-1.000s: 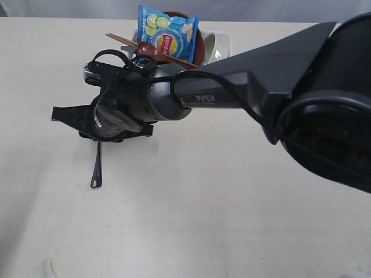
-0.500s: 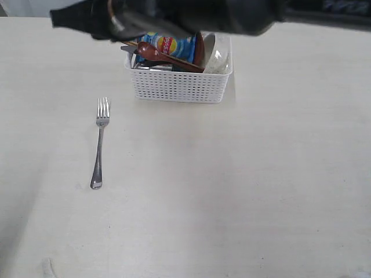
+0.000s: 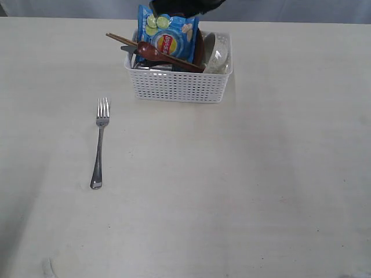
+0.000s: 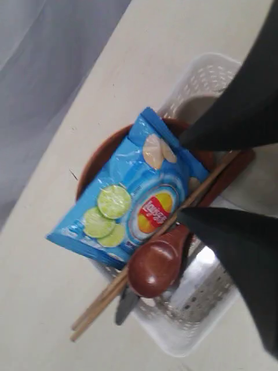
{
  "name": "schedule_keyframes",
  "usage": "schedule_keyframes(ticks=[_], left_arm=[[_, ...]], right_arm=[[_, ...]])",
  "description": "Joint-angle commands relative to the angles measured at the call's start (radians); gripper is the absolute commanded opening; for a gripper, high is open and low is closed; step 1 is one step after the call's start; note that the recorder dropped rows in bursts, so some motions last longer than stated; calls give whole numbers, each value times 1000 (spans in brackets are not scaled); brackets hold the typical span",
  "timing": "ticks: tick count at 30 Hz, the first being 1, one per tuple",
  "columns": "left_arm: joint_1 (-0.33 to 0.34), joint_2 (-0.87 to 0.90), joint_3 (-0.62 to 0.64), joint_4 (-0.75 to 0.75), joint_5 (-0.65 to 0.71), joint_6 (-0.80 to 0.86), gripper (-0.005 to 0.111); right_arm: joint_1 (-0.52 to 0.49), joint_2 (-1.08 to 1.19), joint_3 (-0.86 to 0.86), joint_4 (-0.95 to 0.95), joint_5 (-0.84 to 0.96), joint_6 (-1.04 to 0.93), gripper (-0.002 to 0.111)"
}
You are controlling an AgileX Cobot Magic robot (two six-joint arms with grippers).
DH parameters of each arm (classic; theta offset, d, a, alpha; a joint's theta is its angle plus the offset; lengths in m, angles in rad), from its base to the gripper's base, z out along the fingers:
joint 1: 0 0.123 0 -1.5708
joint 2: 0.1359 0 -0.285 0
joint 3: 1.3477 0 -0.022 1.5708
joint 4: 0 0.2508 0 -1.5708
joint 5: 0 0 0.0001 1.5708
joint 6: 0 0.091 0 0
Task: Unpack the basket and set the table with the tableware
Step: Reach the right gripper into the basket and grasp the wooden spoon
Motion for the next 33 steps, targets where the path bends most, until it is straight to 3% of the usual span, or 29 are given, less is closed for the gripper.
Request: schedule_keyframes(ticks=[1,3,10,17,25,33], left_arm=[[-6,-3,3,4,-2,-3,0],[-6,-3,3,4,-2,-3,0],[-6,-3,3,4,-2,-3,0],[-6,-3,3,4,-2,-3,0],[-6,-3,3,4,-2,-3,0],[-6,-3,3,4,-2,-3,0]], right_arm=[[-8,58,-2,103,-27,-270,33],[-8,87,-19,103,-44,-279,34],[-6,245,-216,132,43,-280,56],[9,377,-402,156,198,-360,54],[9,394,-412,376,231,-623,56],[5,394,-412,396,216,-633,65]])
